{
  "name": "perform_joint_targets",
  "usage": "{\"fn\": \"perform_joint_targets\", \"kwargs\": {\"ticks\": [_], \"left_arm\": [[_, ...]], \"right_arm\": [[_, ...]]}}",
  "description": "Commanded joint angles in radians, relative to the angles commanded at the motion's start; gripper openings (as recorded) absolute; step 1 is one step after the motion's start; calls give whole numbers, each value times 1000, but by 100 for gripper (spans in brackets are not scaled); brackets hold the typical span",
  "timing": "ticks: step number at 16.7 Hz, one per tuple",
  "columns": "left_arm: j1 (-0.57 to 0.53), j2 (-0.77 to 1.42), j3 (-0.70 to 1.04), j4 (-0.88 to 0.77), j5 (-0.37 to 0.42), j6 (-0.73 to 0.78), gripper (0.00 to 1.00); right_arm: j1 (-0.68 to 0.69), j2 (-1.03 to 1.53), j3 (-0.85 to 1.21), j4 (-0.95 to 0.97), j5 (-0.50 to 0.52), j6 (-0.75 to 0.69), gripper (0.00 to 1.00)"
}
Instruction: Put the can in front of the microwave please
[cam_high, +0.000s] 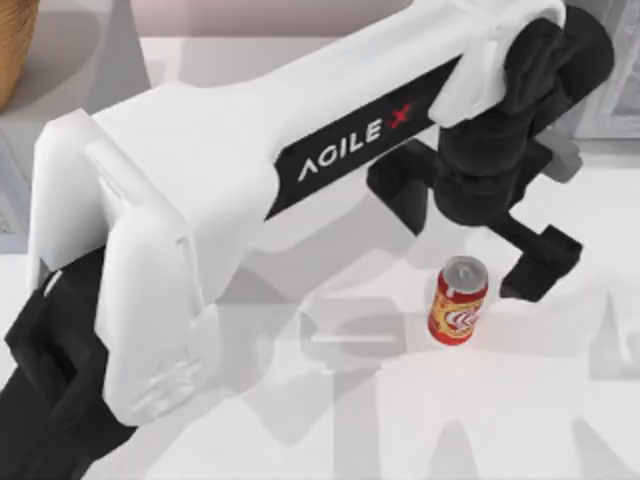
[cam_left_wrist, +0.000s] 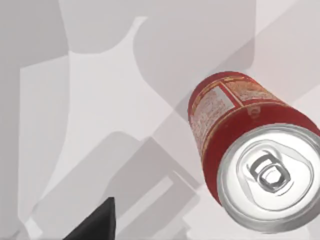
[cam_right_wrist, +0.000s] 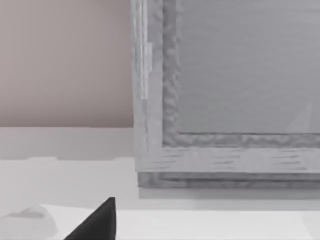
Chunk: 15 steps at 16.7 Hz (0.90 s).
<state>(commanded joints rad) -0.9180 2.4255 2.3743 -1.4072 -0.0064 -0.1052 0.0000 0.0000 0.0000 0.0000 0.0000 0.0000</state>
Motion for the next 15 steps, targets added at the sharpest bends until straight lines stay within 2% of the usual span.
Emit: {"fn": "perform_joint_targets", "kwargs": {"ticks": [8,15], "left_arm": [[-4,18,-2,8,0,1,100],[-5,28,-196,213,0,2,100]], "right_arm": [[0,0,0,0,0,0,100],[0,0,0,0,0,0,100]]}}
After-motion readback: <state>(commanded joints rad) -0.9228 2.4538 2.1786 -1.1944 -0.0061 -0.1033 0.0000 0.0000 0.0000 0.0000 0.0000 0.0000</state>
